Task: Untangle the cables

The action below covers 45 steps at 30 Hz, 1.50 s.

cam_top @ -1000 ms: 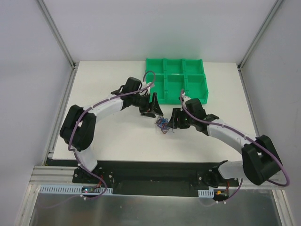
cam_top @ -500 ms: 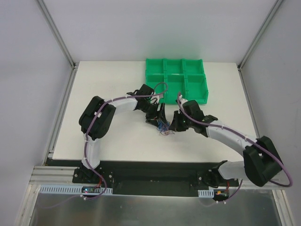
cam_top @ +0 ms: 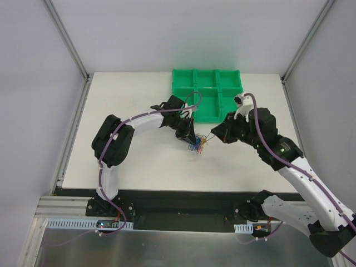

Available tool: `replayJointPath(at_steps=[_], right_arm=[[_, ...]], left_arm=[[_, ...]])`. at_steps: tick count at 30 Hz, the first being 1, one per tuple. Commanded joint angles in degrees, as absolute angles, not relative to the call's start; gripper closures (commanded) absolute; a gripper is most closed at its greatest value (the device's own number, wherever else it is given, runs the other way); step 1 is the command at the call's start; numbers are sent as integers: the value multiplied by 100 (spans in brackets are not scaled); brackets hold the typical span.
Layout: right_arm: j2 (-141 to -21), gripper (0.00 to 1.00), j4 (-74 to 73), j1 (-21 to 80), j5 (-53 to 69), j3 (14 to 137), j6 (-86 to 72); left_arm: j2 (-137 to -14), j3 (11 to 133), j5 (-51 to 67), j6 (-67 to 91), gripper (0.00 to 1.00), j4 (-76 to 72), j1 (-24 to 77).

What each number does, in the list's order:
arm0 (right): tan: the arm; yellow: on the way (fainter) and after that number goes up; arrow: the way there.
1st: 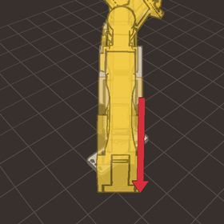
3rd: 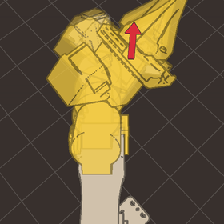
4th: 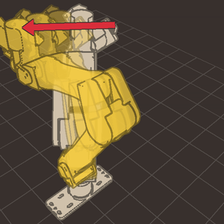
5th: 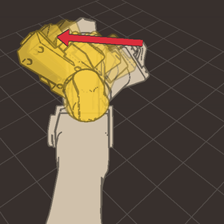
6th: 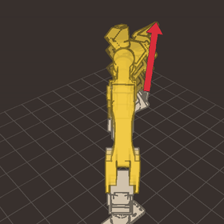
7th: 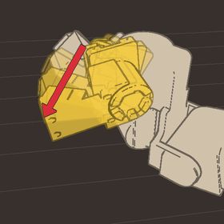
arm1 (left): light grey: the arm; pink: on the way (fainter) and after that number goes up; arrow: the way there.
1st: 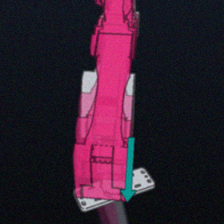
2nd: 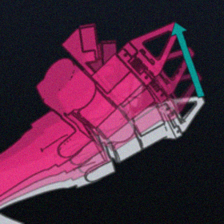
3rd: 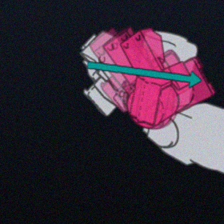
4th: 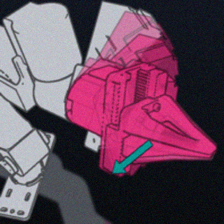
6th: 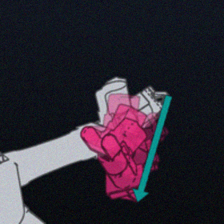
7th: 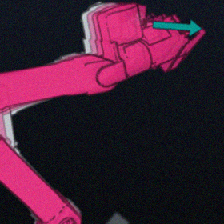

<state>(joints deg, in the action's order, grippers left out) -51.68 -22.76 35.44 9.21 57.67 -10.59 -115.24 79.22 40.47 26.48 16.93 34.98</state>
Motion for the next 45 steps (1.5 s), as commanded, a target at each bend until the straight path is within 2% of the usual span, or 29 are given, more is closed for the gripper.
replayJointPath(at_steps=[1, 4, 8, 13, 17, 18, 21, 22, 26, 29, 33, 39, 43, 45], right_arm=[[-5001, 99, -2152, 3542, 660, 7415, -660], [-4993, 99, -2399, 3533, 466, 8233, -387], [-4764, 99, -2276, 3533, 343, 8297, -334], [-4650, 99, -2180, 3533, 246, 7226, -632], [-4798, 99, -2083, 3533, 422, 5962, -949], [-4886, 99, -2135, 3533, 457, 5768, -958], [-5071, 99, -2241, 3533, 352, 5266, -1089], [-5089, 99, -2233, 3525, 369, 5134, -1125], [-5098, 99, -2171, 3524, 448, 4878, -1178], [-5072, 99, -2232, 3524, 449, 4860, -1073], [-4835, 99, -2346, 3524, 299, 4896, -993], [-4553, 99, -2531, 3524, 194, 4834, -923], [-4526, 99, -2575, 3525, 202, 4764, -896], [-4518, 99, -2575, 3525, 202, 4729, -879]], left_arm=[[-11242, 7937, 3112, 2267, 100, 2039, 3402], [-11188, 7972, 2997, 2241, 100, 2127, 3288], [-11049, 8016, 3023, 2285, 99, 2206, 2954], [-10592, 7963, 2927, 2154, 74, 2250, 2602], [-10293, 7937, 3233, 1873, 61, 2302, 2602], [-10222, 7928, 3339, 1802, 61, 2329, 2602], [-10020, 7901, 3392, 1723, 75, 2347, 2610], [-10002, 7910, 3462, 1697, 74, 2347, 2636], [-10195, 7998, 3788, 1477, 49, 2373, 2969], [-10423, 8051, 3736, 1372, 39, 2399, 3391], [-10634, 8103, 3551, 1292, 41, 2382, 3752], [-10925, 8279, 3403, 1380, 36, 2338, 3893], [-11161, 8507, 3269, 1362, 40, 2329, 3929], [-11346, 8604, 3322, 1441, 39, 2312, 3920]])
